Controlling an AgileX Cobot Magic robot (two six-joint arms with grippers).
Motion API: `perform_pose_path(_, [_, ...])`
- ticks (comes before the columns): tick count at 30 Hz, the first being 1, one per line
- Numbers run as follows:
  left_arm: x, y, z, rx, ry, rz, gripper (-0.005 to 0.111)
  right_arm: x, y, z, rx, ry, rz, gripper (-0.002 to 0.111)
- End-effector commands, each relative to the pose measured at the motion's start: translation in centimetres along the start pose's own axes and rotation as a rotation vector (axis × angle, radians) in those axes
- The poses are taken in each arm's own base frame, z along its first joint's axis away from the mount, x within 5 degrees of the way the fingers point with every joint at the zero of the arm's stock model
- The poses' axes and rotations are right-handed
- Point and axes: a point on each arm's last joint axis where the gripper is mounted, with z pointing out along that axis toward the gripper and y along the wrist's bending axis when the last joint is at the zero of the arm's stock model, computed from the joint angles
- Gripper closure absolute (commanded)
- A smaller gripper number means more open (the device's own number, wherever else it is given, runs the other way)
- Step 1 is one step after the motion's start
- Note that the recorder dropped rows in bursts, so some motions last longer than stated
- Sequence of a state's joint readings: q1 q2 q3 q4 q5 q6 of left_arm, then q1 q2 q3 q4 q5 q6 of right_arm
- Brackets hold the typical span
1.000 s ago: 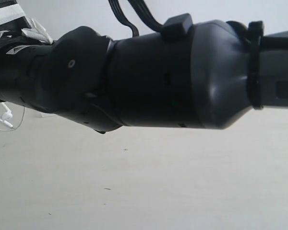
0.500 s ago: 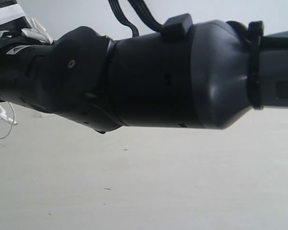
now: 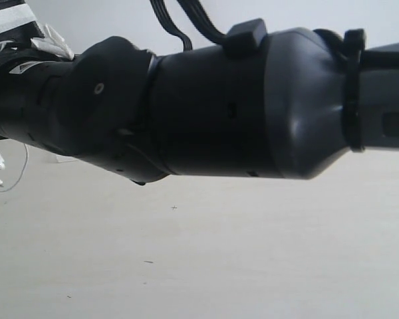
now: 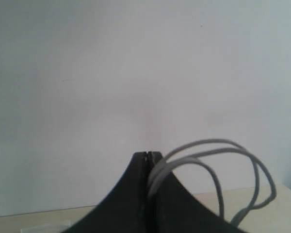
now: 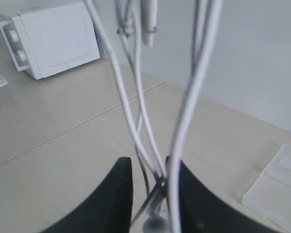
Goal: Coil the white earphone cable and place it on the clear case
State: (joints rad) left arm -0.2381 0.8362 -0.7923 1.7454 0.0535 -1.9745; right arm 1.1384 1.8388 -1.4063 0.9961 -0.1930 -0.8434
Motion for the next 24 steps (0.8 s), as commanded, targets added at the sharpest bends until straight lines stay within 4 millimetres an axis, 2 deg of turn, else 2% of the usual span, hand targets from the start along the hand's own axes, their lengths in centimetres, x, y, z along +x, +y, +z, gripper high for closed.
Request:
perform_pose_path(1, [-0.1,-0.1,-0.1,0.008,-0.001,-0.022,0.107,-0.3,0.0,0.0,0.008,-0.016,-0.005,0.081])
perform_pose_path(3, [-0.1,-0.1,-0.1,0.008,-0.001,-0.022,0.107,-0.3,0.0,0.0,0.009,-0.016,-0.003,0.082])
perform_pose_path(6, [-0.3,-0.1,-0.3,0.01,-0.01,-0.022,0.107,-0.2,0.1,0.0,0.001,-0.009,-0.005,0.108])
perform_pose_path(14, [-0.4,0.1,-0.4,-0.017,-0.025,-0.02,0.107,-0.1,0.4,-0.1,-0.031,0.014,-0.031,0.108])
perform_pose_path(24, [-0.5,0.4,-0.4,-0.048,-0.037,0.009,0.107,-1.4,0.6,-1.2,-0.064,-0.001,-0.043,0.108])
